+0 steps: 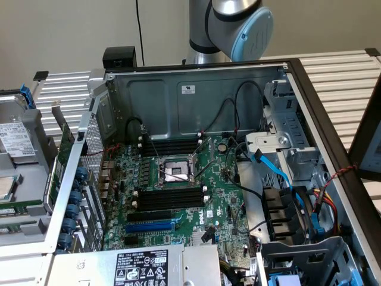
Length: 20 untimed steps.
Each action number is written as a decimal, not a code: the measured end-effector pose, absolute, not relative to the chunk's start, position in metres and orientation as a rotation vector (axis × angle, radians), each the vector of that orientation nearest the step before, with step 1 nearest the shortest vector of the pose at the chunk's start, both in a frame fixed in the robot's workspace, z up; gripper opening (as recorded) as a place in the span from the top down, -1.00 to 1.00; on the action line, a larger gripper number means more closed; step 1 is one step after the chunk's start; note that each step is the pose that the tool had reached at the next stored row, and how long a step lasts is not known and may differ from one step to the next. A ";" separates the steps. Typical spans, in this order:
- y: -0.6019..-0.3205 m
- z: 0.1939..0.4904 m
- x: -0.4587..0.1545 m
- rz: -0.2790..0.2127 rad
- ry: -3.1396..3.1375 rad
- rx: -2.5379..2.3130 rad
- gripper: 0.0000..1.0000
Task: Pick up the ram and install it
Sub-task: 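Pick up the ram and move it above insertion slot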
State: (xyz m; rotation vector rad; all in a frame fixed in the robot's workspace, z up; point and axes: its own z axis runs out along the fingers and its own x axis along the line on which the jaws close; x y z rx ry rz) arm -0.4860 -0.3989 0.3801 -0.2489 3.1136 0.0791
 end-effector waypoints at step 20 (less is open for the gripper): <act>-0.399 0.375 -0.486 0.083 3.026 -0.810 0.79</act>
